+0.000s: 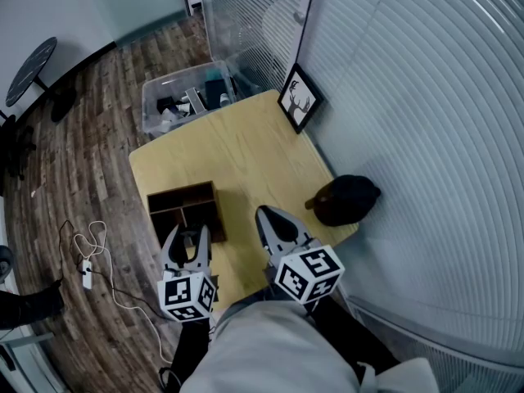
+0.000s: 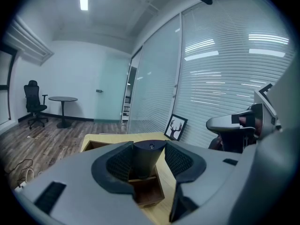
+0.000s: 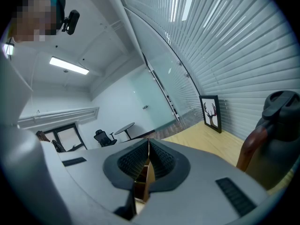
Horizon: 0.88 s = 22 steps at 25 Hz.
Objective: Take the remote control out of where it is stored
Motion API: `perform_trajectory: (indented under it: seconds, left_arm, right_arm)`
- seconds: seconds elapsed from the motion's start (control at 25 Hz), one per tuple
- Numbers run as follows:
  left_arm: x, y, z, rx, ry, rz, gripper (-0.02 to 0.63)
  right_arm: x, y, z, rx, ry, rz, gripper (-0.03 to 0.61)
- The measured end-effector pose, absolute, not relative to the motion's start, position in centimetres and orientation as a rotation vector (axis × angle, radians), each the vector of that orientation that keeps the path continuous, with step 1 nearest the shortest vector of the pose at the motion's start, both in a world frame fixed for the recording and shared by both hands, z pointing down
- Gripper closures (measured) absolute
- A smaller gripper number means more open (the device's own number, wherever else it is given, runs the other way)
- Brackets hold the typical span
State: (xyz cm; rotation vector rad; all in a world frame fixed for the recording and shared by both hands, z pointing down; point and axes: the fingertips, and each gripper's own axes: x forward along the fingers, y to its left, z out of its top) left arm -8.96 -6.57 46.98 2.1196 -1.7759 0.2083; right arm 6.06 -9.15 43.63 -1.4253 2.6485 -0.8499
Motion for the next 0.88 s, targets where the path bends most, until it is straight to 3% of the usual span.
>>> perform_trajectory:
  seconds: [0.88]
  left_arm:
    - [-9.53,-6.34,46.18,2.118,-1.787,0.176,0.399]
  right_arm:
    - [5.81,-8.98,43.48,-1.427,2.646,-0.843,0.574]
